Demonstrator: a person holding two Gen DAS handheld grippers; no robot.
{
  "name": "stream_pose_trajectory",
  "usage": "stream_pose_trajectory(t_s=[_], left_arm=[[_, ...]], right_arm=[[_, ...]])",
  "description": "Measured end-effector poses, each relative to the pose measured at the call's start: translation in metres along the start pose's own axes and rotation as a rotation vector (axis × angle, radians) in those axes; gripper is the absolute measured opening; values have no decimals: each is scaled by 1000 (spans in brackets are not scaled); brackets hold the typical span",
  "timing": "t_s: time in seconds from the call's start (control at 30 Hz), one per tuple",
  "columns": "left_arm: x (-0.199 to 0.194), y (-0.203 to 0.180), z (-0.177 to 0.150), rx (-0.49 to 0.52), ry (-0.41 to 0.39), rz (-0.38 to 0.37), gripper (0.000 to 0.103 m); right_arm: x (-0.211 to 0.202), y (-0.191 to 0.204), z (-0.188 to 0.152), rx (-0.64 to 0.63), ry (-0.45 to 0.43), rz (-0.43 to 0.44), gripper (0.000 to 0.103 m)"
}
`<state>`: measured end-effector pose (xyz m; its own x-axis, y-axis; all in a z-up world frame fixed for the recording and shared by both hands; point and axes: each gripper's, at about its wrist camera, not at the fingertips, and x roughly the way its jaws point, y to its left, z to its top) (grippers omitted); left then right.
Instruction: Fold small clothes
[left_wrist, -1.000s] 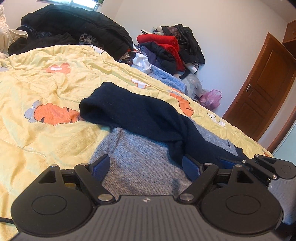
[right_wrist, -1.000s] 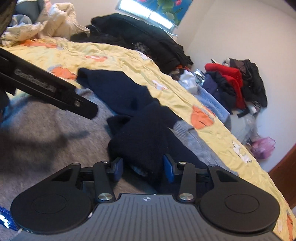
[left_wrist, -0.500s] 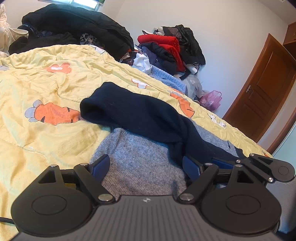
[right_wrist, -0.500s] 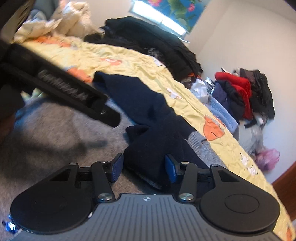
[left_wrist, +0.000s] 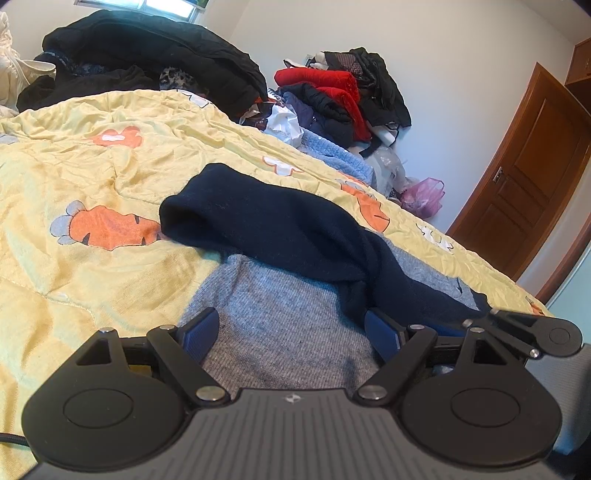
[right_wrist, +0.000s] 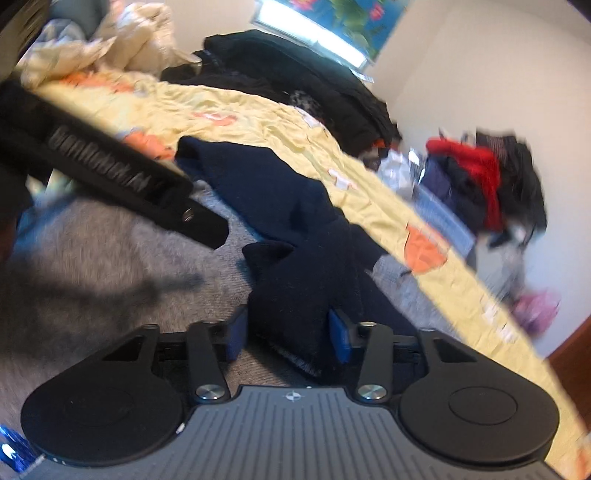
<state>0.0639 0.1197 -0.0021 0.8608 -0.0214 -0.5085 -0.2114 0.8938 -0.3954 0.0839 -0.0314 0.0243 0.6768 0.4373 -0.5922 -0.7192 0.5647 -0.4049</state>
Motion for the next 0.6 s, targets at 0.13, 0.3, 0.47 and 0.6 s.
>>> stream_pose_trajectory(t_s=[0.13,0.3,0.47,0.6], left_arm=[[0,0,0,0,0,-1,87],[0,0,0,0,0,0,87],[0,0,0,0,0,0,87],[0,0,1,0,0,-1,87]], right_arm=[[-9,-20,4,147,7,54,25],[-30,-90,-2,643,-63,190,25],[-25,-182,-65,1327,-115,396,26],[-10,-198,-119,1576,-75,427,40]])
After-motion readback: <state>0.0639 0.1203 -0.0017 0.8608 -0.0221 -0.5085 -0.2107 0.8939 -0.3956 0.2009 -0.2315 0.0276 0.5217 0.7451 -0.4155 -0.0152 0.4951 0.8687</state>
